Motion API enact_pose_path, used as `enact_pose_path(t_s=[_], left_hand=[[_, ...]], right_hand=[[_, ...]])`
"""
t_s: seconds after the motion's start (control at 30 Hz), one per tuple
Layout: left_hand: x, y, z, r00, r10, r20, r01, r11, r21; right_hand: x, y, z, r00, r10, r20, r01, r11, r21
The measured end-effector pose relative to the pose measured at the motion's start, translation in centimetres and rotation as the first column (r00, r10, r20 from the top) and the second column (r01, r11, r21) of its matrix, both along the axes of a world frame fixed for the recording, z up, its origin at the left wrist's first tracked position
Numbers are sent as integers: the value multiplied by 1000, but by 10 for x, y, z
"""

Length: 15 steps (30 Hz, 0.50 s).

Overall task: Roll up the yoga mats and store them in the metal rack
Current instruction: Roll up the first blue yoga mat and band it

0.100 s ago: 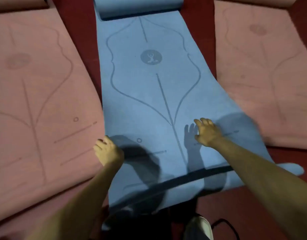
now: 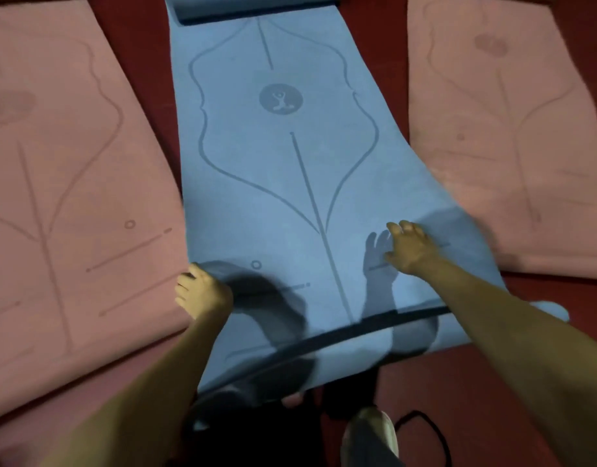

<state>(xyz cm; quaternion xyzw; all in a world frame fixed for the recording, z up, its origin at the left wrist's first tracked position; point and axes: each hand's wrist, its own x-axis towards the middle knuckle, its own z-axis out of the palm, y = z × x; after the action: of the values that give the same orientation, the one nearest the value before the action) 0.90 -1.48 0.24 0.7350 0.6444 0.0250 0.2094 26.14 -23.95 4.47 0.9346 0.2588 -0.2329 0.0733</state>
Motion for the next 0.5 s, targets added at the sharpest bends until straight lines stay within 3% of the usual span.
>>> enact_pose_path(t_s=[0.13,0.33,0.5], left_hand=[[16,-22,-3,998,18,64,-25,994,111],[21,-38,-10,980,-197,-25,199,979,56],[35,-48,-14,962,-264,-72,267,962,51]], right_hand=[[25,-29,-2,993,-111,37,112,993,-30],[48,-50,-16,940,-317,123,312,948,57],[54,-51,-22,899,-420,121,424,906,-10]])
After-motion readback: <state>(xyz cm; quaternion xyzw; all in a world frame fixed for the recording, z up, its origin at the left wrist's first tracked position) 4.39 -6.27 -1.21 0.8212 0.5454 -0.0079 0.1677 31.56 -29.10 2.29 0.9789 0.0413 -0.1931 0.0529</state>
